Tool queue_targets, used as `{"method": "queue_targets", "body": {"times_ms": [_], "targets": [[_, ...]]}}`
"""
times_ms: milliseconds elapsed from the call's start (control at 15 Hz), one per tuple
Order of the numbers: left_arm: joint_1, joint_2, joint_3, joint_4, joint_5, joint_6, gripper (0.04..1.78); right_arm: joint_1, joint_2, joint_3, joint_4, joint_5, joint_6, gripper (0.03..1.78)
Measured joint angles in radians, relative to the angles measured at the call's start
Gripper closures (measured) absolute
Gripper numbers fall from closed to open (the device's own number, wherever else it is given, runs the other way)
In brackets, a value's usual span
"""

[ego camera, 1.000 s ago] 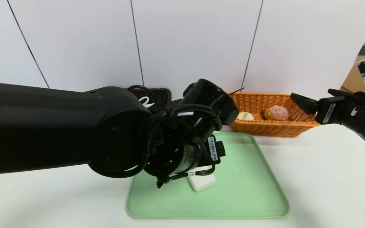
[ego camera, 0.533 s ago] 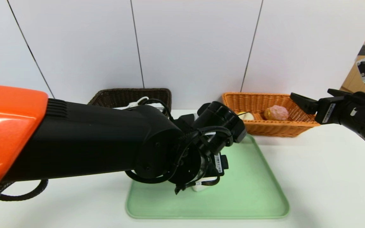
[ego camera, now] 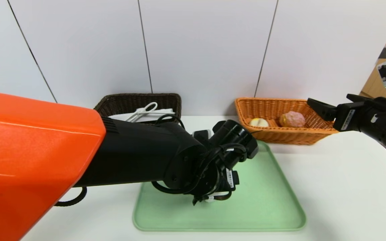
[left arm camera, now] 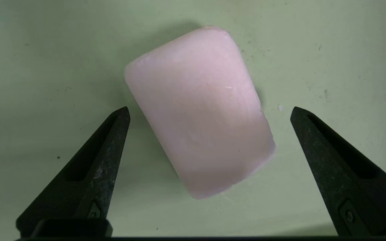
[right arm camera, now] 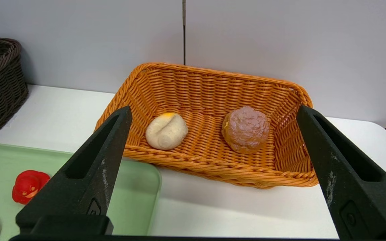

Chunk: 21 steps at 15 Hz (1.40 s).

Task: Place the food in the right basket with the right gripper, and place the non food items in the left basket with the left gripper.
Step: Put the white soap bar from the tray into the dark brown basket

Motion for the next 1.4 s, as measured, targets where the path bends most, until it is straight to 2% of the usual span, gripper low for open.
{"method": "queue_targets", "body": {"times_ms": [467, 667, 800, 1400], "targets": [[0.005, 0.022, 0.001, 0.001, 0.004, 0.034, 0.13, 0.0, -0.004, 0.006, 0.0, 0.0, 0.0, 0.12], [0.006, 0.024, 0.001, 0.002, 0.005, 0.049, 0.6, 0.0, -0.004, 0.006, -0.001, 0.0, 0.0, 0.12], [0.005, 0.025, 0.001, 0.003, 0.007, 0.049, 0.8, 0.0, -0.005, 0.006, -0.001, 0.0, 0.0, 0.12], [0.005, 0.0, 0.019, 0.01, 0.026, 0.079, 0.84, 0.0, -0.001, 0.007, 0.0, 0.0, 0.001, 0.12]]}}
